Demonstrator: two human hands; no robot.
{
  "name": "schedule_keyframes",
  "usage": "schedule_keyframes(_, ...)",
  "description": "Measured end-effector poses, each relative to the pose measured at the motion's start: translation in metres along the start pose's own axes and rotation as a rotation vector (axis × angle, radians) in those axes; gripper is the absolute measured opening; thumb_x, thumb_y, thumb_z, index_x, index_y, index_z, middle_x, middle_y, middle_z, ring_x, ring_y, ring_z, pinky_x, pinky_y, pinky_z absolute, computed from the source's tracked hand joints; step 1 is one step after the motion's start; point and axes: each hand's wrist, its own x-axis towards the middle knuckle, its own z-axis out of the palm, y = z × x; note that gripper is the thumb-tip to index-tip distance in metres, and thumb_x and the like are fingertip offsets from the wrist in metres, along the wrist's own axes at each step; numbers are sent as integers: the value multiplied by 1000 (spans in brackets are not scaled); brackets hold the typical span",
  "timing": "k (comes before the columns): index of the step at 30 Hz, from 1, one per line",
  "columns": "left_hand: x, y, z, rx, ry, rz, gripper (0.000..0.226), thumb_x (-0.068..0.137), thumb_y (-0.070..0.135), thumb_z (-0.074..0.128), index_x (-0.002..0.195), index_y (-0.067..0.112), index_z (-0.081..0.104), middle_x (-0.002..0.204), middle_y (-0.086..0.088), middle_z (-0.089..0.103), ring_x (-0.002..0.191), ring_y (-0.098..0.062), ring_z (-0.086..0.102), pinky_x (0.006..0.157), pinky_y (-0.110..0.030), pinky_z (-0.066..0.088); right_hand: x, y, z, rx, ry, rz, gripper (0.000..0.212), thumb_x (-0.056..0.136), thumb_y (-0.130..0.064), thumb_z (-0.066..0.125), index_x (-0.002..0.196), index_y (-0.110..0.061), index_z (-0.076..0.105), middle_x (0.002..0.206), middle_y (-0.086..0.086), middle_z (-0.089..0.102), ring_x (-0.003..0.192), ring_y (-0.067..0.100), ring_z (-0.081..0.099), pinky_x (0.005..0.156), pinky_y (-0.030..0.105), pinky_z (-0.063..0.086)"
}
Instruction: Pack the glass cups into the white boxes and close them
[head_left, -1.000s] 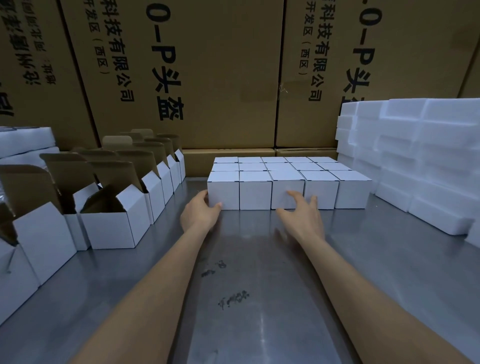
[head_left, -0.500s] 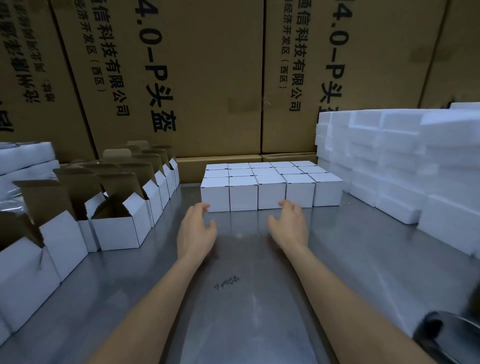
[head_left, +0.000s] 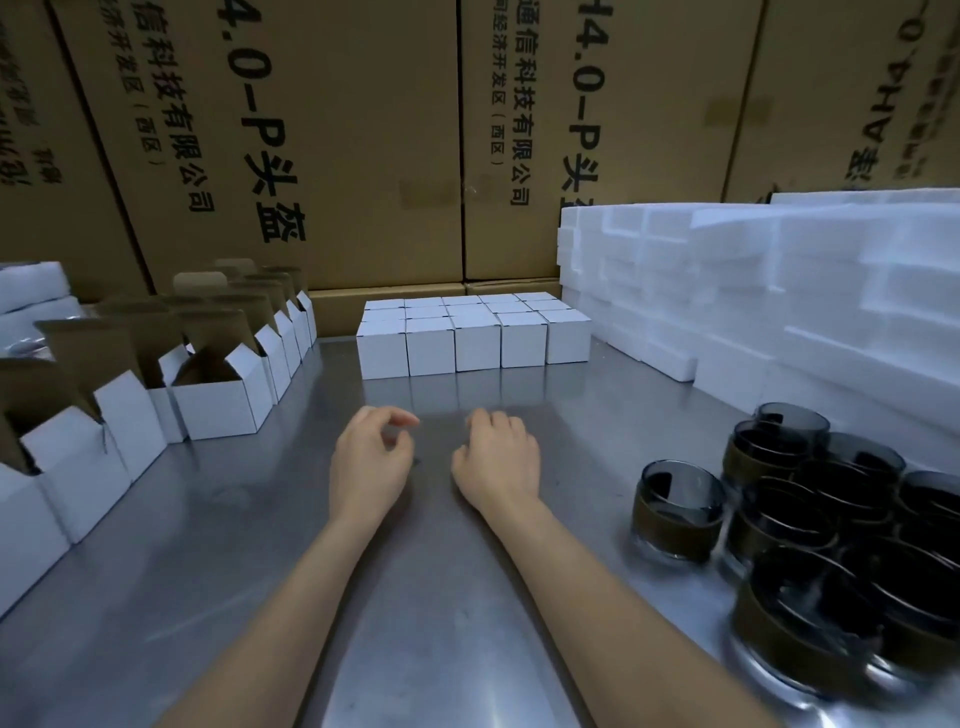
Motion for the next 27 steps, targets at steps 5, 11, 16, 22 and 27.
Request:
schedule_keyframes(5,-19,8,-9,-9,11,-32,24,82,3,56,80,24,67,91,6,60,78,-12,57,72,-27,44,-31,1,-23,-166,-71,81,41,89,-27,45,127,-12,46,136,13,44,135,31,25,113,57,6)
schedule_keyframes(11,-29,11,-16,-23,20,-40,28,82,4,57,75,30,65,84,10,58,71,-3,54,67,-24,38,-42,9,-68,-301,-128,277,51,92,-42,41,136,-18,41,148,13,29,143,36,3,102,72,-8)
schedule_keyframes(16,-30,11,-18,-39,17,-41,30,82,2,56,75,30,64,85,7,60,72,-5,55,67,-25,38,-51,14,-78,-244,-226,339,47,94,-43,40,134,-18,43,140,10,35,135,32,18,106,67,13)
schedule_keyframes(22,-31,12,-17,-66,-12,-35,29,83,2,57,75,29,65,88,8,63,73,-4,57,67,-19,40,-52,3,-73,-185,-100,181,39,95,-40,43,125,-15,49,130,9,45,125,29,32,94,45,32)
schedule_keyframes(27,-32,14,-16,-66,-110,12,26,82,4,60,78,29,65,87,11,63,69,-3,57,68,-19,43,-53,-14,-53,-162,4,-114,34,94,-34,45,120,-13,51,126,8,49,122,29,35,89,41,36)
